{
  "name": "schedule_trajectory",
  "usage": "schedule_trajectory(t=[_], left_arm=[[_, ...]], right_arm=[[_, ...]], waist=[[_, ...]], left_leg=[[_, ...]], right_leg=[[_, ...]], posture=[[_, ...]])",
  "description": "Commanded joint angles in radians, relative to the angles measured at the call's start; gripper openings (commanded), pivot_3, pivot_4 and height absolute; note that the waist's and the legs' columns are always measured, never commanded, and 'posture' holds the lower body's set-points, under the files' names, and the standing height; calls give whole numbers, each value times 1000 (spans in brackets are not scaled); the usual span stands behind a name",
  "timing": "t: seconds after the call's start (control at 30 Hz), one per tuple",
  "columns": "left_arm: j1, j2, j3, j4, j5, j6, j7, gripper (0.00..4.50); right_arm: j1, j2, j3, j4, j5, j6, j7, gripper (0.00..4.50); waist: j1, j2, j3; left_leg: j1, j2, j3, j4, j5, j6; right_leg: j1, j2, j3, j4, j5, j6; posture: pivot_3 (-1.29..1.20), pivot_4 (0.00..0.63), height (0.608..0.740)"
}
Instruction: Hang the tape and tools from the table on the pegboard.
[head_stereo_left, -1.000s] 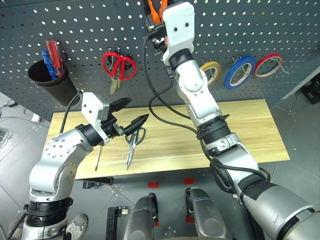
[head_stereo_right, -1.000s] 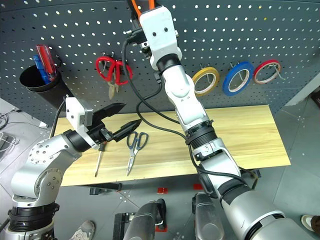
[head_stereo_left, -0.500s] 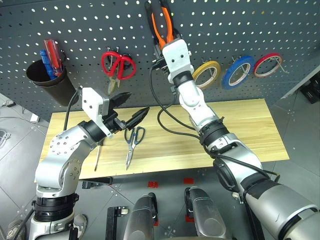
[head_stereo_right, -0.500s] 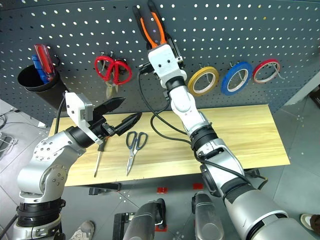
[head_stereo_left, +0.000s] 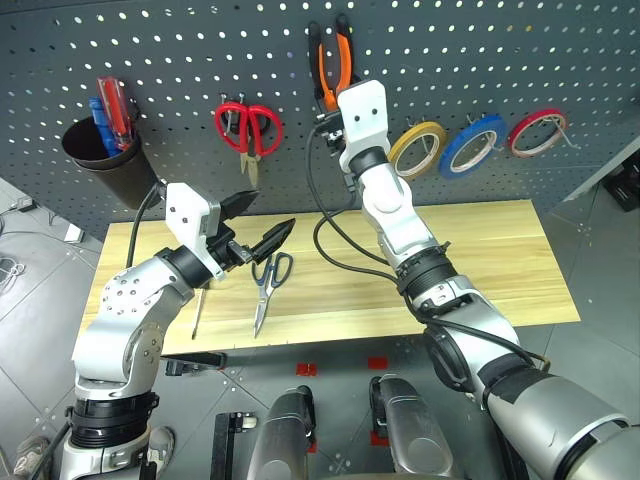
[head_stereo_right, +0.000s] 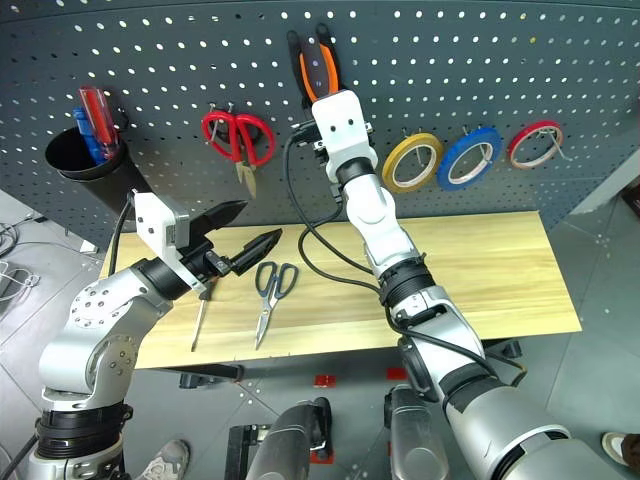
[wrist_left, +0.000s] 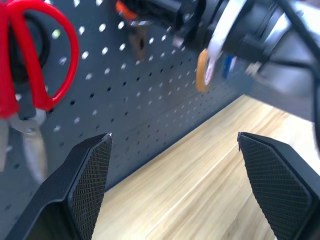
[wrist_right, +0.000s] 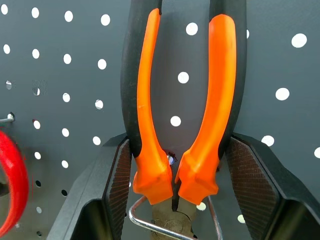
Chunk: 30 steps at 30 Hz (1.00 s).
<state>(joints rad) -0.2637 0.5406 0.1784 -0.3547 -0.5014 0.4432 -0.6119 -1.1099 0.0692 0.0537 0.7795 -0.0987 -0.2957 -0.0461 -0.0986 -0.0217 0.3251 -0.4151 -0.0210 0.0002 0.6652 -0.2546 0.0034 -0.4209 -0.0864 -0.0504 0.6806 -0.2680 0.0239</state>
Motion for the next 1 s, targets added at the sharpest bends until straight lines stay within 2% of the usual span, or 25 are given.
schedule_trajectory(t=[0.03, 0.13, 0.3, 0.4, 0.53, 0.67, 0.77, 0.87, 1.0], left_arm=[[20, -8, 1, -22, 30, -17, 36, 4224], [41, -21, 5, -23, 36, -13, 53, 4224], [55, -54, 21, -25, 21, 38, 115, 4362], [74, -62, 20, -37, 30, 125, 181, 4362], [135, -71, 21, -60, 39, 216, 254, 4362], [176, -73, -57, -59, 150, 380, 404, 4362], [162, -102, -108, -49, 172, 482, 454, 4362], [139, -178, -123, -20, 188, 534, 513, 4362], [107, -246, -113, 46, 222, 577, 571, 4362]], right_arm=[[71, -7, -10, -82, 37, 103, 54, 3534], [123, -22, 4, -190, 49, 200, 110, 4473], [210, -52, 25, -384, 76, 355, 201, 4494], [291, -90, 81, -572, 136, 493, 366, 4494], [418, -200, 191, -862, 235, 704, 592, 4494], [518, -354, 274, -1068, 313, 858, 767, 4494], [562, -410, 289, -1133, 345, 917, 807, 4494], [589, -451, 304, -1179, 370, 952, 844, 4494], [592, -464, 314, -1199, 384, 978, 852, 4494]], waist=[[3, -1, 0], [7, -1, 0], [8, -1, 0], [8, -1, 0], [8, -1, 0], [10, -2, 1], [12, -4, 1], [14, -5, 2], [9, -8, 3]], left_leg=[[0, 0, 0, 0, 0, 0], [-1, 0, 0, 0, 0, 0], [-2, 0, 1, -1, 1, -1], [-2, 0, 0, -1, -1, 2], [-2, 0, 0, -1, -2, 3], [-2, 0, -1, -1, -2, 3], [-1, 0, -3, -1, -2, 3], [-1, 0, -3, -1, -2, 3], [-2, -1, -3, -1, -2, 3]], right_leg=[[0, 0, 0, 0, 0, 0], [-1, 0, 0, -1, 0, 0], [-2, 0, 0, -1, 0, 0], [-2, 0, 0, -1, 0, 0], [-2, 0, 0, -1, 0, 0], [-1, 0, 0, -1, 0, 0], [0, 1, -1, -1, 0, 1], [0, 1, -1, -1, 1, 2], [-1, 1, -1, -1, 1, 2]], posture=[[-174, 337, 740], [-183, 330, 740], [-187, 328, 740], [-190, 327, 740], [-197, 327, 740], [-206, 332, 740], [-207, 332, 740], [-204, 332, 740], [-211, 333, 740]])
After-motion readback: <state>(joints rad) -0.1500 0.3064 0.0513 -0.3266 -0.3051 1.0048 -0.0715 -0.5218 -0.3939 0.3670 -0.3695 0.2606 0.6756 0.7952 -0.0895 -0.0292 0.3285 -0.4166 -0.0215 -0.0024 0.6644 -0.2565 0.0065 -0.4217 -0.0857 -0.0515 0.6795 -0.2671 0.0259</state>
